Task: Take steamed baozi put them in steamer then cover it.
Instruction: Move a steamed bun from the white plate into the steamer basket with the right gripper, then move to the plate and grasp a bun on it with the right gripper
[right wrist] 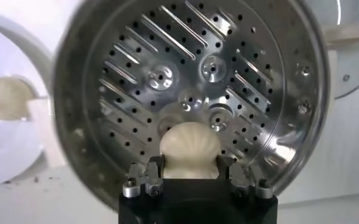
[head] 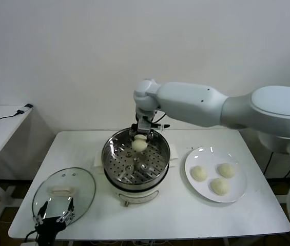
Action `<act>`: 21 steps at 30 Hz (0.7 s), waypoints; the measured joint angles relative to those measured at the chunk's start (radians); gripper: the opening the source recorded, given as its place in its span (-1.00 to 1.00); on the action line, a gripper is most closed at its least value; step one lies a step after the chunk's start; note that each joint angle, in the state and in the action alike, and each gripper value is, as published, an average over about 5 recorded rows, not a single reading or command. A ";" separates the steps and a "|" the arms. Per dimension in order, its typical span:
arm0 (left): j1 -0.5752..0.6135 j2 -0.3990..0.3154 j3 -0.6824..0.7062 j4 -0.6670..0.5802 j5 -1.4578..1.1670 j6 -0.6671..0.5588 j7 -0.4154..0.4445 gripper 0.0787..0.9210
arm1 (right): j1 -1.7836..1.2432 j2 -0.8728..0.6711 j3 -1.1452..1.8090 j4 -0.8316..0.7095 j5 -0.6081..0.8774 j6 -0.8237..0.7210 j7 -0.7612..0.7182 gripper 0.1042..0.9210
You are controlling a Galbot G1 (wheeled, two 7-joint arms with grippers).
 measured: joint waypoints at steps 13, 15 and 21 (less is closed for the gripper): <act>0.000 -0.001 0.002 -0.010 0.002 0.005 0.001 0.77 | -0.012 0.030 -0.001 -0.075 0.026 0.044 0.015 0.75; 0.001 -0.001 0.002 -0.013 0.002 0.007 0.001 0.77 | 0.019 0.018 -0.013 -0.068 0.078 0.046 -0.002 0.76; 0.002 -0.002 0.002 -0.021 0.003 0.009 0.002 0.77 | 0.166 -0.061 -0.104 -0.025 0.343 -0.007 -0.079 0.76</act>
